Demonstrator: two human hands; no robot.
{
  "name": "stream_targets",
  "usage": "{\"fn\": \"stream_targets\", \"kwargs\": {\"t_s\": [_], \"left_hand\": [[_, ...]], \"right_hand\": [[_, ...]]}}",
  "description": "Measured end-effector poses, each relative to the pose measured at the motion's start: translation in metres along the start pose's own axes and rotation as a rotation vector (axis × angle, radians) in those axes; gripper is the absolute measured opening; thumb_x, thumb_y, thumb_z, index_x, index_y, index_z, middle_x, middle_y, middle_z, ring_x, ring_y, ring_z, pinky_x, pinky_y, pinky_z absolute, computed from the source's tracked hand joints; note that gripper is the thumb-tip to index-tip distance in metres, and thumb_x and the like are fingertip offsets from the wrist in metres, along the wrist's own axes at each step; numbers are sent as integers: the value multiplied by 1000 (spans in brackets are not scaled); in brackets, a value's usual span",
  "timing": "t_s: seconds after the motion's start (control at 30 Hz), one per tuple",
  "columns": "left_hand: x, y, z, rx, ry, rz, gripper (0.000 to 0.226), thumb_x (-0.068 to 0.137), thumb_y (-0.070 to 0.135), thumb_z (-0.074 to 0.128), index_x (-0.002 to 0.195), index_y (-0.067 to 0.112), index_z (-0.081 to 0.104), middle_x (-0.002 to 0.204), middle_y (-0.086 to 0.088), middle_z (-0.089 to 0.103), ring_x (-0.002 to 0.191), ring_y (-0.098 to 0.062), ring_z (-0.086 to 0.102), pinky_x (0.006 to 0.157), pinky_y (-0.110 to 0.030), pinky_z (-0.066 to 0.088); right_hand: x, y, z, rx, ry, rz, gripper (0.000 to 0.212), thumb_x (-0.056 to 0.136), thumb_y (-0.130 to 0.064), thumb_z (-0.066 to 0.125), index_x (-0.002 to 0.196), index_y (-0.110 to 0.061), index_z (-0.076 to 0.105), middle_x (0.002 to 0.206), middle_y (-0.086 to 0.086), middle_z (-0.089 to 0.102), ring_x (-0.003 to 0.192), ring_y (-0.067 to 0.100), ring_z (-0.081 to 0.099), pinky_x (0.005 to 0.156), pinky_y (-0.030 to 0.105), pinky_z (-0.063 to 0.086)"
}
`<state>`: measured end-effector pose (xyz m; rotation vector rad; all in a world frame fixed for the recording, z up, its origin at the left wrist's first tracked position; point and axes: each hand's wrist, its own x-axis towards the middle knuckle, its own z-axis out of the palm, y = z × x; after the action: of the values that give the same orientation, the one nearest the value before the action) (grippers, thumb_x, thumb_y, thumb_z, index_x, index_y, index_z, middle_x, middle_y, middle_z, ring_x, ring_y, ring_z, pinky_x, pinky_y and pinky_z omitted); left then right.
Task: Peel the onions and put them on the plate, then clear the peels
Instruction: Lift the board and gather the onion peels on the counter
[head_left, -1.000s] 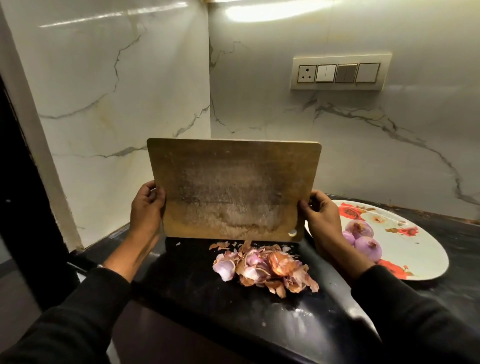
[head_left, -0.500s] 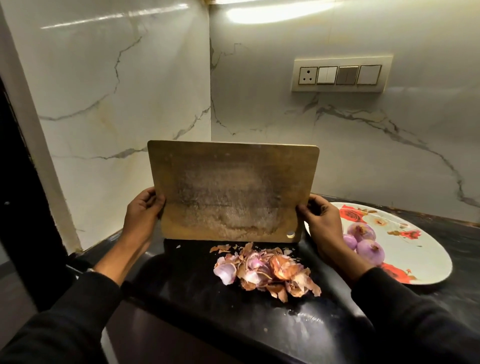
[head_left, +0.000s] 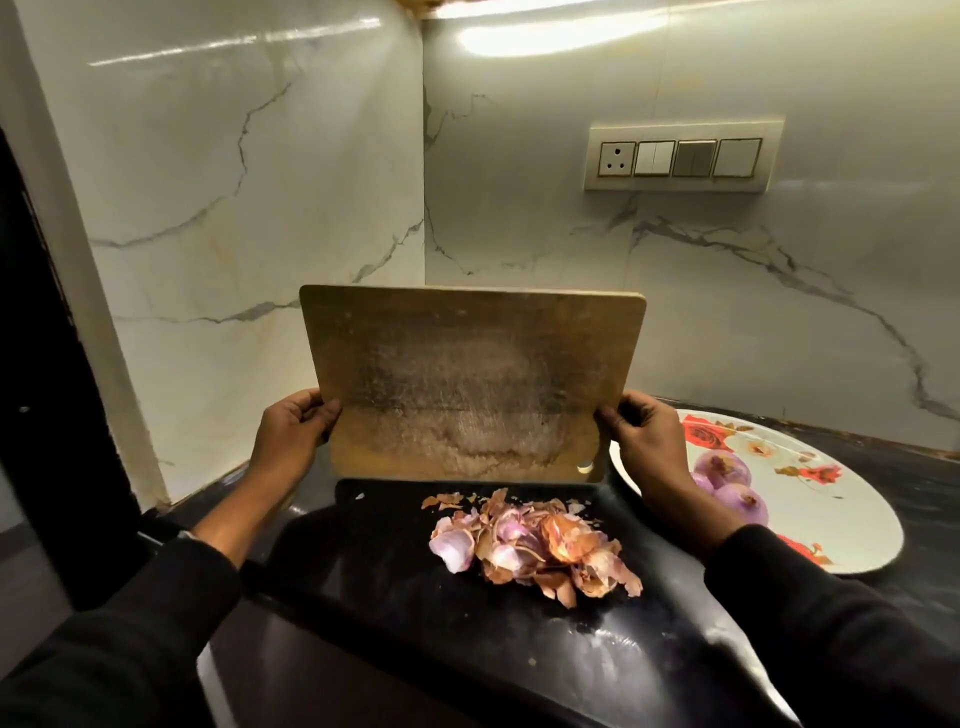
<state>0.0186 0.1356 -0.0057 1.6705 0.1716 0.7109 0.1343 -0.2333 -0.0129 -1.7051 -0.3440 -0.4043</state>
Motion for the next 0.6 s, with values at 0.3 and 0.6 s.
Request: {"fn": "stream_targets", "kwargs": {"t_s": [0.3,0.6], "left_hand": [[2,2,-1,-17,-7,-8,15,101,15,55,108,18,69,100,-5,74,84,-9,71,78,-25,56],[1,6,2,-21,21,28,16,102,11,53,111,13,66,95,1,72,75,1,70,67,-13,56]], "right_hand": [[2,7,2,41,16,16,17,97,-11,65,111,-14,74,102,-3,77,99,20,72,88,40,59],[5,5,3,88,15,12,20,98,-14,64,115,-12,74,106,0,77,101,20,72,91,41,60]]}}
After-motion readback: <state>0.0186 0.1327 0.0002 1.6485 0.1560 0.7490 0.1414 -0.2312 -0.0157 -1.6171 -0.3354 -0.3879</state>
